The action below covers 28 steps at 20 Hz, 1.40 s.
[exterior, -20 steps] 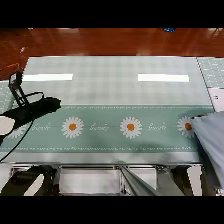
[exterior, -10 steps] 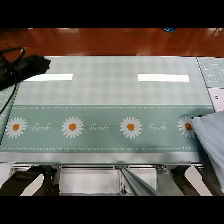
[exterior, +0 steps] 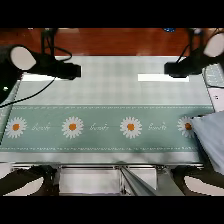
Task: Fold the shirts.
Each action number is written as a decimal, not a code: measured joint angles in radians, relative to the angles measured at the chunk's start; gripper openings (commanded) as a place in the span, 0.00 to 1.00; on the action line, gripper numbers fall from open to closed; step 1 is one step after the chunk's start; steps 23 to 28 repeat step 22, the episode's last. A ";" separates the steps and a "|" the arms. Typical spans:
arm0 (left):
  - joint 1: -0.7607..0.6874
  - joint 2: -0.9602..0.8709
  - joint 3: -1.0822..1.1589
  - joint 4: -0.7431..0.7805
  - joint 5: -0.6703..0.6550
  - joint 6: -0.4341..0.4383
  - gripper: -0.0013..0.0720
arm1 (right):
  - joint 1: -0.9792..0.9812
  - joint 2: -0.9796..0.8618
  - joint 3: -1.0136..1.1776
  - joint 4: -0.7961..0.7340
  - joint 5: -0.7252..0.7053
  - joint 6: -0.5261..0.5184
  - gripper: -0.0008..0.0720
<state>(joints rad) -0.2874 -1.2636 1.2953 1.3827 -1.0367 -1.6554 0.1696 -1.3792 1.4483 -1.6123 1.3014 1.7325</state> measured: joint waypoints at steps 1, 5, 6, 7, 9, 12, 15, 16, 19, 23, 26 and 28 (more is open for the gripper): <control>0.009 -0.013 -0.012 0.014 -0.022 -0.023 0.04 | 0.018 -0.020 -0.020 -0.032 0.013 0.021 0.04; 0.032 -0.033 -0.033 0.044 -0.074 -0.063 0.04 | 0.051 -0.061 -0.077 -0.092 0.028 0.094 0.04; 0.034 -0.035 -0.035 0.047 -0.082 -0.066 0.04 | 0.055 -0.064 -0.083 -0.099 0.026 0.103 0.04; 0.037 -0.037 -0.037 0.050 -0.100 -0.072 0.04 | 0.057 -0.067 -0.087 -0.106 0.026 0.111 0.04; 0.039 -0.043 -0.040 0.053 -0.111 -0.076 0.04 | 0.060 -0.071 -0.092 -0.113 0.026 0.121 0.04; 0.041 -0.049 -0.041 0.057 -0.116 -0.080 0.04 | 0.063 -0.074 -0.097 -0.120 0.026 0.129 0.04; 0.042 -0.052 -0.041 0.057 -0.121 -0.080 0.04 | 0.063 -0.075 -0.098 -0.122 0.026 0.132 0.04; 0.042 -0.052 -0.041 0.057 -0.122 -0.081 0.04 | 0.063 -0.075 -0.098 -0.122 0.026 0.133 0.04; 0.042 -0.053 -0.041 0.058 -0.123 -0.083 0.04 | 0.063 -0.075 -0.098 -0.123 0.026 0.135 0.04; 0.042 -0.053 -0.041 0.058 -0.123 -0.083 0.04 | 0.063 -0.075 -0.098 -0.123 0.026 0.135 0.04; 0.042 -0.053 -0.041 0.058 -0.123 -0.083 0.04 | 0.063 -0.075 -0.098 -0.123 0.026 0.135 0.04; 0.042 -0.053 -0.041 0.058 -0.123 -0.083 0.04 | 0.063 -0.075 -0.098 -0.123 0.026 0.135 0.04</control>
